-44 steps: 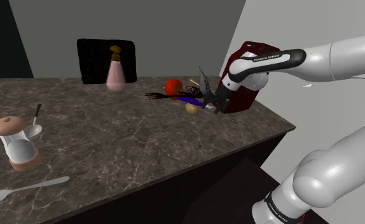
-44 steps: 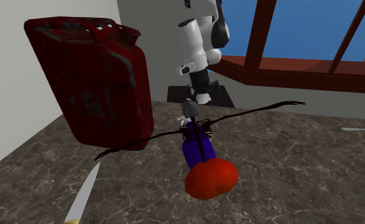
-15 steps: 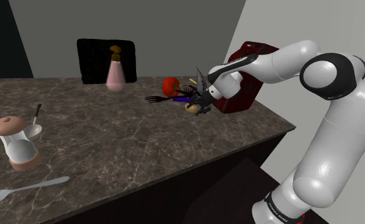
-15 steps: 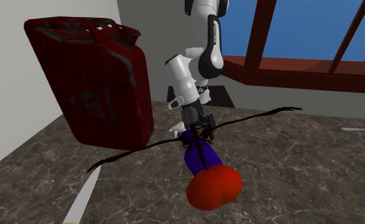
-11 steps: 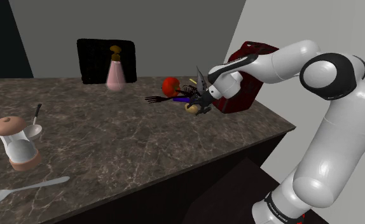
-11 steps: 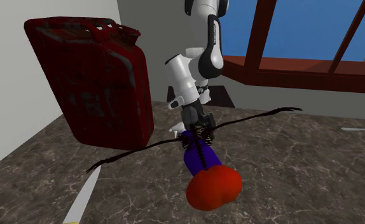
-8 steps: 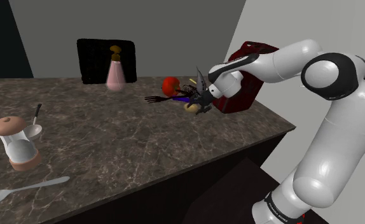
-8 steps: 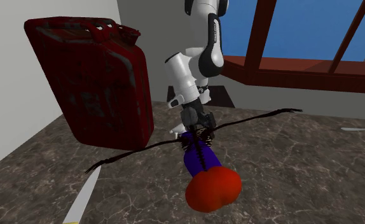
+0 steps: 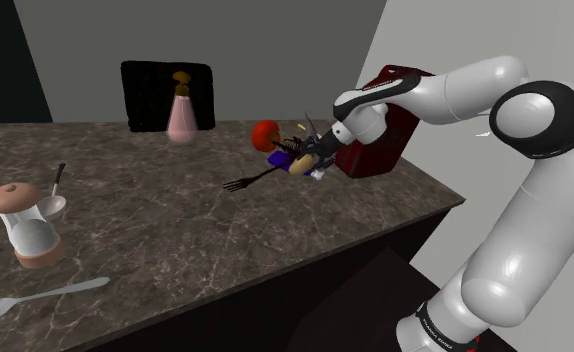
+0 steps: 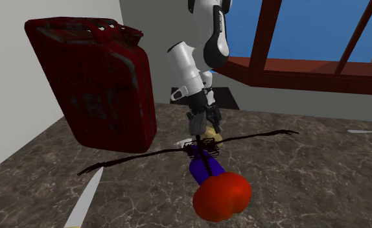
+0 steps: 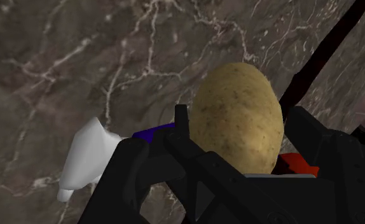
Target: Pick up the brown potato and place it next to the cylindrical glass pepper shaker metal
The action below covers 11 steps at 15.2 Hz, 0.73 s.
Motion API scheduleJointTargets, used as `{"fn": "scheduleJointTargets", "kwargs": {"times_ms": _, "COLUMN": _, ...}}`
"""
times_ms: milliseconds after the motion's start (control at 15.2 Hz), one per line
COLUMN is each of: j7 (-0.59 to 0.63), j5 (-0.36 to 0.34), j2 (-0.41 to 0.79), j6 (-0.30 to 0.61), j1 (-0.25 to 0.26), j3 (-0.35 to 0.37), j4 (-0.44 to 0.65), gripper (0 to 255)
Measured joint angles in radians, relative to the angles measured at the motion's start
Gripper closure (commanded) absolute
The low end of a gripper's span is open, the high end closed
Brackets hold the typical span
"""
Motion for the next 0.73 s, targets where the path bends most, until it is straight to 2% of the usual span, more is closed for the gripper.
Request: {"fn": "scheduleJointTargets", "kwargs": {"times_ms": 726, "j7": 0.114, "j5": -0.106, "j2": -0.081, "j6": -0.089, "j1": 0.001, "j3": -0.016, "j4": 0.041, "gripper": 255}}
